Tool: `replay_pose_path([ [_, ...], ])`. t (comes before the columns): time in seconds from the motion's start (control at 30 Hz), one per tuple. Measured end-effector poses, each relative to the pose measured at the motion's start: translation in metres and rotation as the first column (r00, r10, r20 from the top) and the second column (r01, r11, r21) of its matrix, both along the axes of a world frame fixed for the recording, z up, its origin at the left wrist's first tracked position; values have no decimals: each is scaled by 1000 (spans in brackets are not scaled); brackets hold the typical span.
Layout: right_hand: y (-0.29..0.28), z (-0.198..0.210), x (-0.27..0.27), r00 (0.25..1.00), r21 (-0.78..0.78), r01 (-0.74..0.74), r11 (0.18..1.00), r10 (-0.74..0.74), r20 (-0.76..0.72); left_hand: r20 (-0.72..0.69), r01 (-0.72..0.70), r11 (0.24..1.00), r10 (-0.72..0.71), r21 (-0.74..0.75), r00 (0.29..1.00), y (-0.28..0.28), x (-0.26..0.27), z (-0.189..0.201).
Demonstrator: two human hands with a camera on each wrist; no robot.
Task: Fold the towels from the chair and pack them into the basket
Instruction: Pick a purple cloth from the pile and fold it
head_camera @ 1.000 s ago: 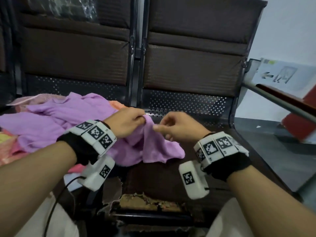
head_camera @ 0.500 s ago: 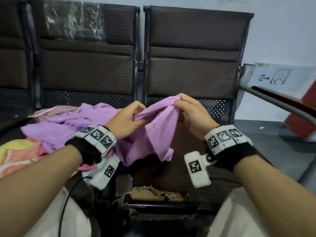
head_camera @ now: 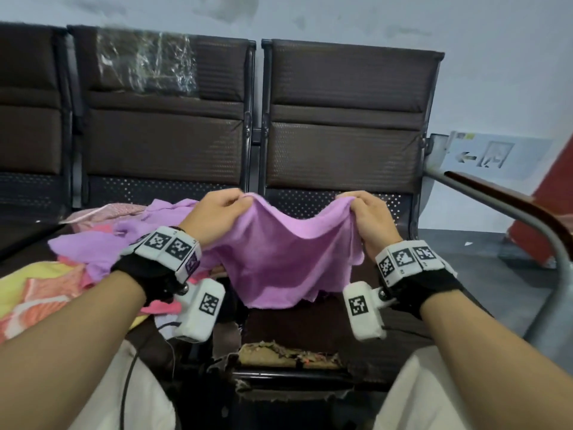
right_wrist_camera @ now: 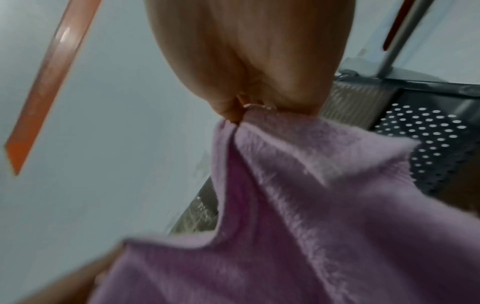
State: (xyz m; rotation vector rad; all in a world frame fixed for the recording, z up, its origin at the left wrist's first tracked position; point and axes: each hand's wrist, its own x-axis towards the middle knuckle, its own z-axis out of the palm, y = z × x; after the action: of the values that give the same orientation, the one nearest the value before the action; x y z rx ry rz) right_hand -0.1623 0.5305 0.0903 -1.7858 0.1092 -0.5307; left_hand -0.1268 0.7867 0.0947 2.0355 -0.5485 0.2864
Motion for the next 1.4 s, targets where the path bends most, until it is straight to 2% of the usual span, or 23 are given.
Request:
replay_pose_path([
  [0.07, 14, 5, 0, 998, -1, -64, 998, 63, -17, 31, 139, 984, -137, -114, 990, -17, -15, 11],
  [0.17, 36, 6, -3, 949, 43, -305, 951, 308, -73, 45, 229, 952, -224, -205, 974, -35, -21, 19],
  [0.27, 44, 1, -11, 875, -249, -480, 841, 441, -199, 26, 247, 934, -248, -259, 968, -42, -16, 18],
  [0.3, 45, 0, -12, 868, -318, -495, 808, 443, -227, 20, 237, 936, -240, -260, 971, -44, -14, 16],
  [0.33, 46, 1, -11, 869, -323, -493, 808, 445, -216, 7, 232, 936, -239, -265, 971, -44, -12, 14],
  [0.37, 45, 1, -11, 873, -266, -486, 833, 449, -188, -7, 226, 936, -237, -269, 972, -44, -10, 12],
  [0.43, 45, 5, -10, 888, 6, -447, 895, 444, -118, -40, 210, 930, -232, -301, 972, -42, -4, 8],
  [0.5, 45, 12, -9, 913, 222, -382, 897, 404, -63, -61, 154, 938, -182, -310, 981, -37, -1, 7],
  [0.57, 44, 18, -9, 929, 330, -343, 879, 370, -20, -100, 100, 955, -133, -281, 986, -34, 1, 4],
  [0.67, 44, 25, -10, 944, 443, -311, 841, 325, 45, -174, 146, 969, -181, -200, 968, -33, -1, 0],
  [0.73, 45, 27, -9, 947, 554, -305, 774, 306, 94, -180, 224, 968, -241, -111, 954, -34, -2, -6],
  [0.77, 44, 28, -6, 950, 623, -298, 723, 288, 121, -174, 254, 966, -257, -39, 951, -35, -3, -9],
  [0.83, 39, 29, -2, 963, 735, -261, 626, 226, 149, -129, 242, 947, -219, 211, 967, -36, -5, -15],
  [0.9, 32, 31, 0, 973, 791, -228, 568, 158, 167, -116, 219, 850, -186, 479, 976, -33, -7, -21],
  [0.97, 26, 31, 1, 982, 815, -187, 548, 78, 172, -225, 284, 745, -182, 603, 957, -27, -8, -25],
  [1.0, 24, 30, 1, 989, 813, -140, 565, 32, 148, -287, 319, 722, -172, 614, 942, -24, -10, -25],
  [1.03, 21, 27, 3, 993, 794, -75, 603, -25, 114, -328, 339, 733, -167, 590, 930, -23, -12, -23],
  [1.1, 18, 19, 7, 989, 676, 101, 730, -146, 10, -348, 322, 830, -167, 455, 923, -24, -14, -18],
  [1.17, 18, 9, 12, 970, 498, 244, 832, -213, -120, -356, 250, 945, -164, 211, 920, -29, -13, -13],
  [1.2, 17, 4, 15, 969, 437, 241, 867, -192, -155, -377, 216, 975, -178, 60, 909, -32, -13, -11],
  [1.27, 20, -6, 20, 983, 391, 146, 909, -89, -161, -412, 169, 971, -225, -168, 883, -39, -12, -8],
  [1.33, 22, -14, 25, 984, 268, 73, 961, -26, -175, -420, 144, 962, -232, -231, 877, -42, -7, -9],
  [1.4, 21, -22, 31, 976, 67, 46, 997, -31, -214, -425, 115, 968, -202, -223, 882, -42, 0, -15],
])
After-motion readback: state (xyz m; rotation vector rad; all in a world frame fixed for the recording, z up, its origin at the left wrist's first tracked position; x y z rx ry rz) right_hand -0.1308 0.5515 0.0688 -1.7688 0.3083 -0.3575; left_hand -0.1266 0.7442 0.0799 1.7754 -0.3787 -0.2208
